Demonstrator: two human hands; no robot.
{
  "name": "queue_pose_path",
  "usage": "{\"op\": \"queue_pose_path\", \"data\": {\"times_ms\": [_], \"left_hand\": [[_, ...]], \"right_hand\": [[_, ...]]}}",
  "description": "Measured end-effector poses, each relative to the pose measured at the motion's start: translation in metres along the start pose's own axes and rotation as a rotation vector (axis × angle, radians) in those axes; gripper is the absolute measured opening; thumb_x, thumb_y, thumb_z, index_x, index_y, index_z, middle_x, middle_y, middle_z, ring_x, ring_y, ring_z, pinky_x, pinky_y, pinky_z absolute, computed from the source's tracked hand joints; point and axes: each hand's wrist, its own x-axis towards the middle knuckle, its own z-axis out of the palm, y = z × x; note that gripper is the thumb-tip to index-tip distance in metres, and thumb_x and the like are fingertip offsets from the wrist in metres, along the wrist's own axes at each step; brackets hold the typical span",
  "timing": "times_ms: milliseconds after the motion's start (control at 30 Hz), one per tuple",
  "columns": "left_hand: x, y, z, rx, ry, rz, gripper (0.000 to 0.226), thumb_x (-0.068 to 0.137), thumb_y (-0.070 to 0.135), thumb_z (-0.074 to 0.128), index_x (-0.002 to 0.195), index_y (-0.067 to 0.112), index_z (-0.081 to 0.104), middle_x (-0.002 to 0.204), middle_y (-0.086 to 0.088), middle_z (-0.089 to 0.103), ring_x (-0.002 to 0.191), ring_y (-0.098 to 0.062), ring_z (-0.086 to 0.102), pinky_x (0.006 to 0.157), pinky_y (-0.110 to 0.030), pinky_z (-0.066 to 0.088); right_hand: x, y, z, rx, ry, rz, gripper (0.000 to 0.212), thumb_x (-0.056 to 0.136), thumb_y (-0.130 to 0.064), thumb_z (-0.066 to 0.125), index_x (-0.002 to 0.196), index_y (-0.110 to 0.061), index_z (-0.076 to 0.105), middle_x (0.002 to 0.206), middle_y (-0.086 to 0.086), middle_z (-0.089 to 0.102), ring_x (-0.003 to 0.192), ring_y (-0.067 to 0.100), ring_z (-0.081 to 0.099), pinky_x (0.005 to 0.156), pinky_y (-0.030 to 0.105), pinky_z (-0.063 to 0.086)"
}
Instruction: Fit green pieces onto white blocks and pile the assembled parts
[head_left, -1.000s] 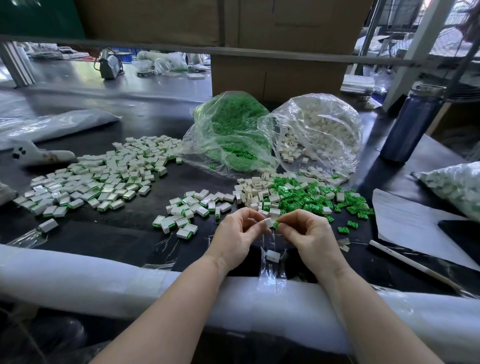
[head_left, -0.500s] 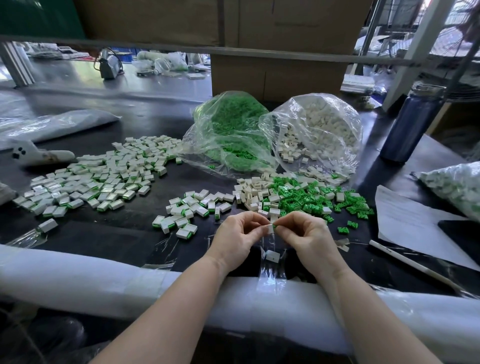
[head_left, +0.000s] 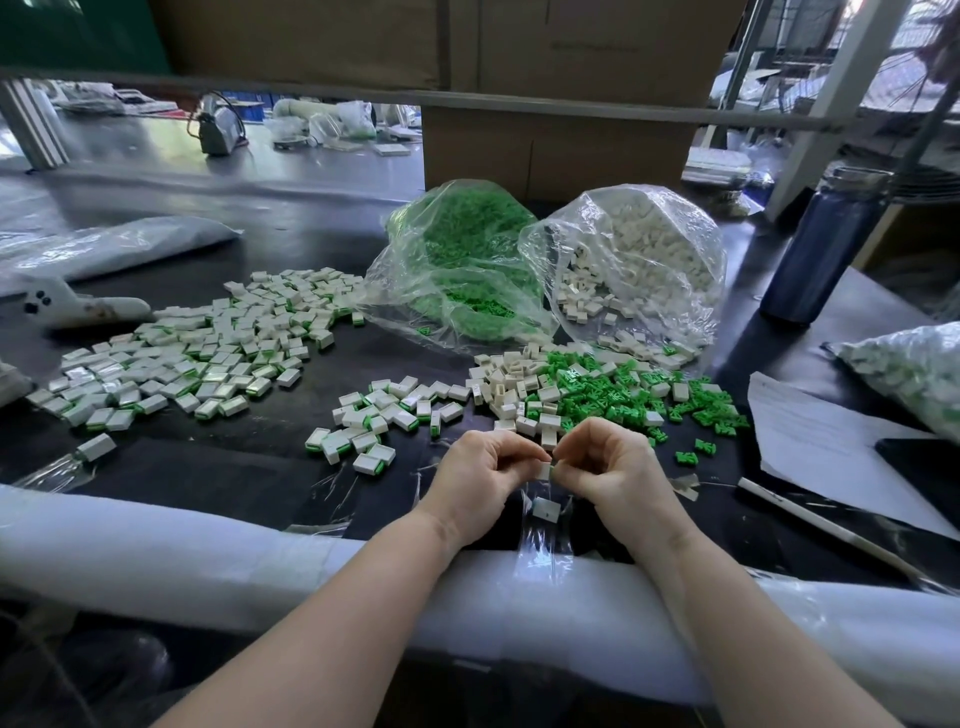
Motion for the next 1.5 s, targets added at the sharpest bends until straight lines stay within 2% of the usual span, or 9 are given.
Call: {"op": "queue_pose_path", "data": {"times_ms": [267, 467, 600, 733, 833, 933, 1133, 1300, 1500], "left_hand": [[-0.0020, 0.0026, 0.0000, 0.074, -0.033, 0.009, 0.011, 0.084, 0.004, 0.065, 0.092, 0.005, 0.072, 0.085, -0.002, 0.068, 0.081, -0.010, 0.060, 0.083, -0.018, 0.046], [-0.0010, 0.0023, 0.0001, -0.030, 0.020, 0.012, 0.014, 0.087, 0.008, 0.061, 0.098, 0.013, 0.068, 0.081, 0.005, 0.065, 0.075, -0.003, 0.059, 0.074, -0.012, 0.046], [-0.0015, -0.0011, 0.0021, 0.005, 0.008, 0.041, 0.023, 0.082, 0.002, 0.065, 0.097, 0.019, 0.062, 0.080, -0.004, 0.061, 0.070, -0.012, 0.054, 0.073, -0.022, 0.049], [-0.0006, -0.0038, 0.0020, 0.013, 0.048, 0.049, 0.017, 0.083, 0.008, 0.067, 0.091, 0.022, 0.063, 0.087, -0.008, 0.065, 0.078, -0.020, 0.060, 0.081, -0.028, 0.052], [0.0013, -0.0044, 0.0006, -0.018, 0.039, 0.014, 0.006, 0.087, 0.016, 0.062, 0.092, 0.015, 0.066, 0.091, -0.011, 0.068, 0.088, -0.025, 0.063, 0.086, -0.037, 0.051], [0.0024, -0.0049, -0.0005, -0.044, 0.013, -0.017, 0.012, 0.090, 0.018, 0.059, 0.092, 0.009, 0.067, 0.085, -0.012, 0.068, 0.078, -0.021, 0.062, 0.085, -0.040, 0.051], [0.0010, -0.0028, -0.0015, -0.038, -0.036, -0.055, 0.015, 0.091, 0.017, 0.058, 0.090, 0.004, 0.066, 0.068, 0.003, 0.061, 0.068, -0.012, 0.055, 0.078, -0.036, 0.050], [-0.0004, -0.0018, -0.0033, 0.041, -0.077, -0.063, 0.013, 0.091, 0.020, 0.057, 0.084, 0.012, 0.065, 0.064, 0.009, 0.058, 0.058, 0.001, 0.051, 0.066, -0.019, 0.044], [-0.0013, 0.0002, -0.0041, 0.081, -0.112, -0.072, 0.015, 0.091, 0.022, 0.058, 0.086, 0.010, 0.066, 0.067, 0.005, 0.059, 0.062, -0.007, 0.050, 0.066, -0.021, 0.044]], "right_hand": [[-0.0012, -0.0012, -0.0001, -0.004, -0.029, 0.000, 0.028, 0.071, 0.014, 0.069, 0.067, -0.012, 0.060, 0.063, -0.005, 0.060, 0.056, -0.003, 0.055, 0.057, 0.012, 0.045], [0.0026, 0.0019, 0.0007, 0.077, 0.045, 0.042, 0.017, 0.078, 0.004, 0.069, 0.073, -0.012, 0.064, 0.068, 0.003, 0.065, 0.062, 0.009, 0.059, 0.060, 0.022, 0.050], [0.0018, 0.0053, -0.0008, 0.115, 0.060, 0.081, 0.016, 0.081, 0.000, 0.067, 0.074, -0.014, 0.066, 0.063, -0.002, 0.066, 0.057, 0.006, 0.059, 0.055, 0.019, 0.049], [0.0015, 0.0051, -0.0012, 0.154, 0.068, 0.096, 0.013, 0.083, -0.003, 0.066, 0.076, -0.014, 0.068, 0.061, -0.003, 0.068, 0.057, 0.005, 0.061, 0.054, 0.017, 0.050], [-0.0002, 0.0031, -0.0027, 0.216, 0.059, 0.097, 0.011, 0.082, -0.005, 0.067, 0.077, -0.014, 0.070, 0.063, -0.001, 0.069, 0.057, 0.007, 0.061, 0.055, 0.019, 0.052], [-0.0003, 0.0029, -0.0021, 0.206, 0.069, 0.093, 0.013, 0.081, -0.002, 0.068, 0.073, -0.012, 0.069, 0.057, -0.001, 0.066, 0.052, 0.006, 0.059, 0.052, 0.018, 0.050], [0.0007, 0.0025, 0.0015, 0.133, 0.067, 0.113, 0.019, 0.085, -0.004, 0.065, 0.067, -0.009, 0.064, 0.050, -0.002, 0.062, 0.046, 0.005, 0.054, 0.048, 0.017, 0.048], [0.0003, 0.0006, 0.0009, 0.080, 0.025, 0.128, 0.021, 0.085, -0.002, 0.063, 0.066, -0.009, 0.064, 0.049, -0.003, 0.061, 0.045, 0.004, 0.050, 0.047, 0.016, 0.045], [-0.0010, -0.0012, -0.0017, 0.033, -0.020, 0.141, 0.017, 0.086, -0.002, 0.062, 0.069, -0.004, 0.065, 0.059, 0.007, 0.063, 0.049, 0.009, 0.051, 0.050, 0.018, 0.046]]}}
